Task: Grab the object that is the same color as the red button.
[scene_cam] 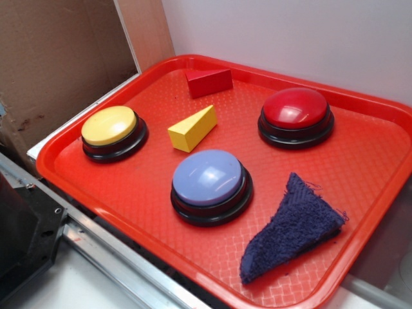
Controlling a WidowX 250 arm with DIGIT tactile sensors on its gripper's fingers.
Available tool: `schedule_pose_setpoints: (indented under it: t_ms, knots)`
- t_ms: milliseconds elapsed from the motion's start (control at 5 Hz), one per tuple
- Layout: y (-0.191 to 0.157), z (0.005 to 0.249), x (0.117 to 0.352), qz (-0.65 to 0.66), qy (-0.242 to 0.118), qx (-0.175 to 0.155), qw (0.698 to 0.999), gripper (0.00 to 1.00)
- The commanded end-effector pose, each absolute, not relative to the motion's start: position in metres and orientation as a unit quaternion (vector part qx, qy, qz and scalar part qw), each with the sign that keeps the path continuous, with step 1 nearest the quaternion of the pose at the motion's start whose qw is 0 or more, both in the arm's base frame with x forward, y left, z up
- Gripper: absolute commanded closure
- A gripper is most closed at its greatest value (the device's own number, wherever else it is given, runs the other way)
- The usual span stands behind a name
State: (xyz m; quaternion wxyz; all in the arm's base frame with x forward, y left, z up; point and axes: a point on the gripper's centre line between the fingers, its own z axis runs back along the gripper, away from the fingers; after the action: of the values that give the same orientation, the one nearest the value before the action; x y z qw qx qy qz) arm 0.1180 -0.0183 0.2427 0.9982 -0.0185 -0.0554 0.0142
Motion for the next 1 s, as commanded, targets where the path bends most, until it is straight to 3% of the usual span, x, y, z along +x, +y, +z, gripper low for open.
schedule_pose_setpoints:
  t_ms: [0, 400, 600, 800]
  knots:
    - [-0.018, 0.243, 0.118, 0.014, -0.055, -0.018, 0.998, 0.0]
    - [-0.008, 0.25, 0.173, 0.027, -0.058, 0.01, 0.998, 0.0]
    - [0.003, 0.246, 0.201, 0.034, -0.052, 0.029, 0.998, 0.0]
    - [0.019, 0.227, 0.237, -0.002, -0.038, 0.022, 0.999, 0.0]
